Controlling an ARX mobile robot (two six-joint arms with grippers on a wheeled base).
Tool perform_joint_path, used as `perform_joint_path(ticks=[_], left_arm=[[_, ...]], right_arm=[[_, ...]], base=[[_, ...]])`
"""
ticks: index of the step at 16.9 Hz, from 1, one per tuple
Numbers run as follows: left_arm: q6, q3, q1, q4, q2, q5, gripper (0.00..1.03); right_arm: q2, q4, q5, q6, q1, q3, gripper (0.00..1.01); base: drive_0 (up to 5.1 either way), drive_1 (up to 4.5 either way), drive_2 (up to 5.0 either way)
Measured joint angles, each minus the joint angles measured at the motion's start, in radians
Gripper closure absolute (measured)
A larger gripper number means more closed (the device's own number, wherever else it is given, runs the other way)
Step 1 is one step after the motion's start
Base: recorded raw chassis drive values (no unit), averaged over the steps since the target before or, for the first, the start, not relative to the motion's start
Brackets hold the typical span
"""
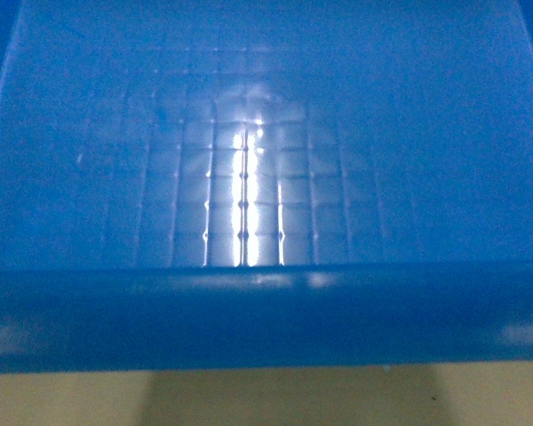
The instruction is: Place box next to blue box on left shelf
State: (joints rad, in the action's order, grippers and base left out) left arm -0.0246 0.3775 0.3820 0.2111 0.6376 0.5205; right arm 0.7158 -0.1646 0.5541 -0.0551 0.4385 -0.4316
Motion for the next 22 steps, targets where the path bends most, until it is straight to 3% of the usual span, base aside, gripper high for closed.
perform_joint_path(ticks=[15,22], left_arm=[[-0.001,0.0,0.0,-0.002,0.002,-0.001,0.95],[-0.001,0.0,0.0,0.002,-0.002,-0.001,0.95]], right_arm=[[0.0,0.003,0.0,0.0,0.0,0.001,0.89],[-0.004,0.001,0.0,0.0,0.0,0.0,0.89]], base=[[0.0,0.0,0.0],[0.0,4.33,-4.2]])
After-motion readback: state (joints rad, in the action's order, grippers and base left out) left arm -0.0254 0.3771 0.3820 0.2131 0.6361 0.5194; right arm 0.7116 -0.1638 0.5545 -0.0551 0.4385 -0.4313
